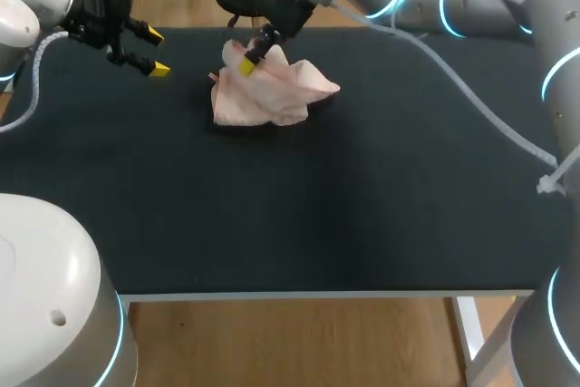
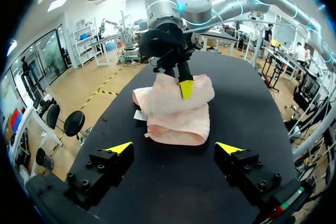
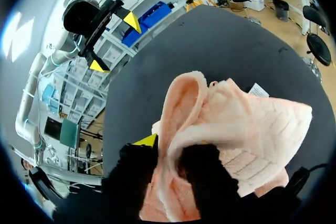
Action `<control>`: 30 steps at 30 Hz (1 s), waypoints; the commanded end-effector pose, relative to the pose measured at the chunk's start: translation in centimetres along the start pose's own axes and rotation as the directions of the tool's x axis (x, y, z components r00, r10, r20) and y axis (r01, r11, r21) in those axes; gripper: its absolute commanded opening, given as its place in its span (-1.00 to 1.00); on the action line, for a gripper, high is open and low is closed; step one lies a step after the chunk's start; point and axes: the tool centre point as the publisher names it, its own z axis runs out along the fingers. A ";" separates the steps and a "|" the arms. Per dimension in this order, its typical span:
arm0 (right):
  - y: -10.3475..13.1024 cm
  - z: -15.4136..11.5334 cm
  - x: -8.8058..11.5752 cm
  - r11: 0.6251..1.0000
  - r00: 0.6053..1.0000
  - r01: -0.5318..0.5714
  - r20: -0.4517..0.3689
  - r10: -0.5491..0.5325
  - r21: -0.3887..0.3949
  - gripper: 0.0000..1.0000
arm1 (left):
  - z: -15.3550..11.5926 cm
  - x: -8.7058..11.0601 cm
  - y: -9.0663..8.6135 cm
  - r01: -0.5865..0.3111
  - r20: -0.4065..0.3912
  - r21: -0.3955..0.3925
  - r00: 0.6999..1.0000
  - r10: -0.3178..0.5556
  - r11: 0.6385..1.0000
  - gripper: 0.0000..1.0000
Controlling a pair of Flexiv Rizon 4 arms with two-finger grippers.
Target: Fold the towel
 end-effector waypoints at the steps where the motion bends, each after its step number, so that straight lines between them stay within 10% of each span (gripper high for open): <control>1: 0.6 0.0 -0.9 0.999 0.994 0.028 -0.110 -0.024 0.034 1.00 | 0.0 0.0 0.1 -0.002 0.001 0.003 1.000 0.002 1.000 1.00; 15: 0.6 -1.8 1.7 0.989 0.987 0.136 -0.079 -0.140 -0.049 1.00 | 0.0 0.0 0.1 -0.002 0.001 0.003 1.000 0.002 1.000 1.00; 30: -5.6 -10.4 -0.9 0.946 0.985 -0.091 0.114 0.132 -0.310 1.00 | 0.0 0.0 0.1 -0.002 0.001 0.003 1.000 0.002 1.000 1.00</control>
